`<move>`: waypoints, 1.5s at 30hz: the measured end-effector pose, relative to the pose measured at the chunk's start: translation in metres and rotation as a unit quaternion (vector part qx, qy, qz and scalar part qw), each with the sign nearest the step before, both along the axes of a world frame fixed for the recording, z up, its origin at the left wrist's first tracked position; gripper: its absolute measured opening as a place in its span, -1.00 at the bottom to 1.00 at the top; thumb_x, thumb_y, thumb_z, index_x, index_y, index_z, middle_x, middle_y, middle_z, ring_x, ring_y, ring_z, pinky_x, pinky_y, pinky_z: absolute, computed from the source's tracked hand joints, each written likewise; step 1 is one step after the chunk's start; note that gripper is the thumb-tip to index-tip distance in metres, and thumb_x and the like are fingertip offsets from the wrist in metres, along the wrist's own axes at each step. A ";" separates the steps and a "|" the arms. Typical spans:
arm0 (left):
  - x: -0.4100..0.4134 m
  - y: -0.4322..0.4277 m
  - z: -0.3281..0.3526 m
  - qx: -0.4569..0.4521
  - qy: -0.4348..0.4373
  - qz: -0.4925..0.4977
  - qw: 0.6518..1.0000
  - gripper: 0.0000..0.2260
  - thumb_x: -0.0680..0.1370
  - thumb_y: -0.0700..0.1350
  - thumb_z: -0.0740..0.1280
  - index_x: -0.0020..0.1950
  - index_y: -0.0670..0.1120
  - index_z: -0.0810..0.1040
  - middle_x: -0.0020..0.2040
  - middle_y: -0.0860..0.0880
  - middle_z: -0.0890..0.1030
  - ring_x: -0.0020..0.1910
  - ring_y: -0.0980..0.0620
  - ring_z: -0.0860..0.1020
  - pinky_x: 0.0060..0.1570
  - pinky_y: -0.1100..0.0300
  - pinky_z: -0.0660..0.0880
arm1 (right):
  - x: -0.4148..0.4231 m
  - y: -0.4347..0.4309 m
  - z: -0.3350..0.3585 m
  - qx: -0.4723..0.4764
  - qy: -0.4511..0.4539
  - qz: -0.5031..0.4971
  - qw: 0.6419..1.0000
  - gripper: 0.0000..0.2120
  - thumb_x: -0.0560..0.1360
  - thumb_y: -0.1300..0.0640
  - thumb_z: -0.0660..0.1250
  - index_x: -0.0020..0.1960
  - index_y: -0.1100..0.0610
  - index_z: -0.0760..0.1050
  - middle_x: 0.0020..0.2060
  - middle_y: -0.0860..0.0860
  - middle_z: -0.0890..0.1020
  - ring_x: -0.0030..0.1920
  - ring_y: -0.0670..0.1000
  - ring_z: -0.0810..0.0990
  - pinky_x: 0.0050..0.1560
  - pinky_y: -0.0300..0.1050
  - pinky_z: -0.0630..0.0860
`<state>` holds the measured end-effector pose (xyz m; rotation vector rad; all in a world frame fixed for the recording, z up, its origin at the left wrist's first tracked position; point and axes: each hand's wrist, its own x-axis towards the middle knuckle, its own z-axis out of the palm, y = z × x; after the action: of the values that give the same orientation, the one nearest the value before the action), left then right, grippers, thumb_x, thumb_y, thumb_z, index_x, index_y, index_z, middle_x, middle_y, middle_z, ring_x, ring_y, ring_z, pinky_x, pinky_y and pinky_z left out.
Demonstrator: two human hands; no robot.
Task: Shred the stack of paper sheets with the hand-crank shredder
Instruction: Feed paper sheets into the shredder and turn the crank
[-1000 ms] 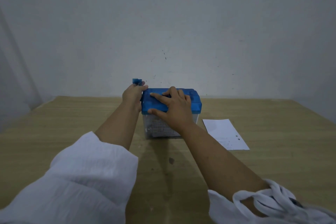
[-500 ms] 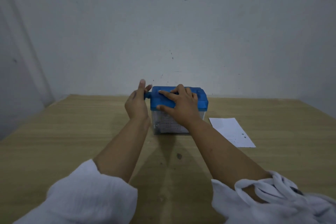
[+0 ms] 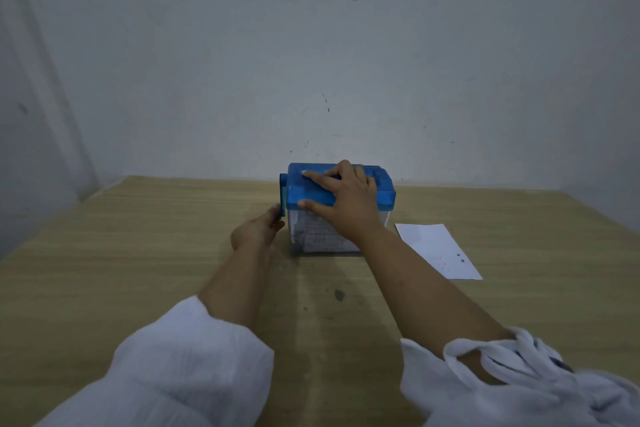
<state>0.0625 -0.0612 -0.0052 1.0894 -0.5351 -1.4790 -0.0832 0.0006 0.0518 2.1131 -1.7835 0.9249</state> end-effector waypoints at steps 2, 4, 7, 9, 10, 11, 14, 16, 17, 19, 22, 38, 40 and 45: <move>0.001 -0.007 -0.001 -0.003 -0.046 -0.006 0.999 -0.79 0.45 -0.21 0.44 -0.02 -0.28 0.50 0.09 -0.21 0.61 -0.03 -0.06 0.61 0.15 0.05 0.52 | -0.002 -0.001 -0.002 -0.014 0.018 -0.005 1.000 -0.49 0.45 -0.29 0.24 0.37 -0.22 0.34 0.12 -0.05 0.38 0.12 -0.04 0.31 0.06 -0.21 0.05; 0.000 -0.008 0.001 -0.011 -0.127 0.004 0.992 -0.78 0.46 -0.16 0.44 0.02 -0.26 0.56 0.09 -0.18 0.63 -0.03 -0.02 0.61 0.11 0.07 0.53 | -0.003 -0.002 -0.005 -0.024 0.030 -0.005 0.999 -0.48 0.46 -0.29 0.23 0.38 -0.18 0.35 0.12 -0.03 0.41 0.11 -0.01 0.34 0.07 -0.18 0.08; -0.003 0.006 0.014 -0.057 -0.252 0.062 0.964 -0.71 0.53 -0.12 0.36 0.18 -0.25 0.56 0.17 -0.17 0.59 0.14 -0.11 0.54 0.20 0.07 0.45 | -0.003 -0.001 -0.013 -0.056 0.054 0.002 0.997 -0.42 0.47 -0.30 0.09 0.40 -0.06 0.35 0.12 0.03 0.48 0.12 0.07 0.43 0.20 -0.05 0.22; -0.005 0.022 0.029 -0.130 -0.282 0.127 0.942 -0.72 0.57 -0.13 0.30 0.23 -0.22 0.51 0.21 -0.14 0.54 0.20 -0.08 0.49 0.19 0.13 0.40 | -0.003 0.002 -0.015 -0.035 0.067 0.019 0.997 -0.37 0.48 -0.27 -0.02 0.46 -0.01 0.26 0.23 0.06 0.46 0.28 0.11 0.37 0.42 0.05 0.04; -0.007 0.029 0.036 -0.185 -0.299 0.155 0.923 -0.75 0.57 -0.15 0.28 0.22 -0.20 0.50 0.20 -0.09 0.53 0.21 -0.03 0.47 0.21 0.13 0.39 | -0.005 0.005 -0.015 -0.017 0.050 0.036 0.998 -0.38 0.50 -0.24 -0.03 0.48 0.00 0.23 0.31 0.06 0.41 0.39 0.10 0.27 0.46 0.04 -0.14; -0.008 0.036 0.041 -0.246 -0.320 0.172 0.898 -0.77 0.57 -0.16 0.28 0.21 -0.18 0.50 0.16 -0.04 0.52 0.18 0.03 0.46 0.23 0.12 0.40 | -0.009 0.009 -0.014 -0.008 0.018 0.053 0.998 -0.42 0.52 -0.19 0.01 0.47 0.02 0.24 0.36 0.05 0.38 0.45 0.10 0.18 0.45 0.01 -0.25; -0.021 0.060 0.048 -0.410 -0.352 0.159 0.826 -0.84 0.57 -0.15 0.27 0.14 -0.13 0.48 0.06 0.04 0.48 0.05 0.13 0.43 0.08 0.14 0.45 | -0.031 0.025 -0.017 -0.132 -0.125 0.043 0.982 -0.61 0.51 -0.03 0.16 0.25 0.09 0.52 0.22 0.07 0.50 0.34 0.10 0.31 0.40 -0.15 0.04; -0.033 0.079 0.045 -0.488 -0.359 0.104 0.788 -0.86 0.56 -0.15 0.25 0.10 -0.09 0.46 0.03 0.03 0.49 0.01 0.20 0.46 0.03 0.30 0.43 | -0.052 0.034 -0.023 -0.190 -0.214 -0.007 0.958 -0.74 0.49 0.09 0.21 0.08 0.11 0.58 0.05 0.08 0.54 0.14 0.08 0.43 0.19 -0.41 0.16; -0.042 0.088 0.042 -0.522 -0.371 0.056 0.766 -0.86 0.55 -0.16 0.24 0.10 -0.09 0.46 0.01 0.04 0.49 0.01 0.27 0.45 0.03 0.39 0.41 | -0.066 0.038 -0.028 -0.185 -0.239 -0.034 0.953 -0.79 0.48 0.16 0.23 0.03 0.13 0.59 -0.01 0.09 0.55 0.08 0.09 0.45 0.13 -0.45 0.17; -0.061 0.103 0.029 -0.565 -0.415 -0.063 0.710 -0.85 0.55 -0.18 0.24 0.11 -0.09 0.48 0.00 0.06 0.50 -0.01 0.33 0.44 0.03 0.47 0.39 | -0.095 0.041 -0.042 -0.141 -0.257 -0.084 0.952 -0.84 0.46 0.27 0.27 -0.03 0.16 0.59 -0.07 0.11 0.59 0.03 0.13 0.49 0.13 -0.28 0.28; -0.092 0.118 0.005 -0.564 -0.479 -0.196 0.644 -0.80 0.58 -0.19 0.25 0.19 -0.11 0.49 0.10 0.00 0.54 0.00 0.33 0.39 0.04 0.59 0.31 | -0.127 0.050 -0.065 -0.042 -0.252 -0.152 0.955 -0.86 0.45 0.31 0.30 -0.06 0.15 0.60 -0.07 0.11 0.61 0.04 0.17 0.52 0.12 -0.06 0.36; -0.148 0.115 -0.032 -0.402 -0.667 -0.370 0.506 -0.50 0.62 0.17 0.05 0.54 0.07 0.09 0.56 0.05 0.01 0.53 0.11 -0.05 0.46 0.17 -0.12 | -0.166 0.059 -0.090 0.112 -0.249 -0.332 0.903 -0.57 0.48 -0.01 0.34 0.27 0.17 0.43 0.24 0.14 0.43 0.26 0.15 0.37 0.27 -0.03 0.23; -0.148 0.116 -0.031 -0.402 -0.665 -0.371 0.508 -0.50 0.62 0.17 0.06 0.54 0.07 0.10 0.56 0.05 0.01 0.53 0.11 -0.05 0.46 0.17 -0.11 | -0.167 0.062 -0.088 0.081 -0.273 -0.331 0.900 -0.66 0.49 0.08 0.32 0.25 0.11 0.49 0.23 0.13 0.44 0.24 0.15 0.37 0.21 -0.04 0.26; -0.148 0.119 -0.029 -0.398 -0.668 -0.375 0.505 -0.50 0.62 0.17 0.05 0.54 0.07 0.09 0.56 0.05 0.00 0.53 0.11 -0.06 0.46 0.17 -0.12 | -0.169 0.061 -0.084 0.101 -0.281 -0.354 0.886 -0.72 0.52 0.12 0.29 0.22 0.03 0.54 0.18 0.03 0.49 0.25 0.11 0.33 0.21 -0.03 0.18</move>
<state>-0.0859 0.0580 -0.0346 1.0186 -2.7597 -0.3984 -0.2518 0.0616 -0.0324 1.1085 -2.7503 1.2191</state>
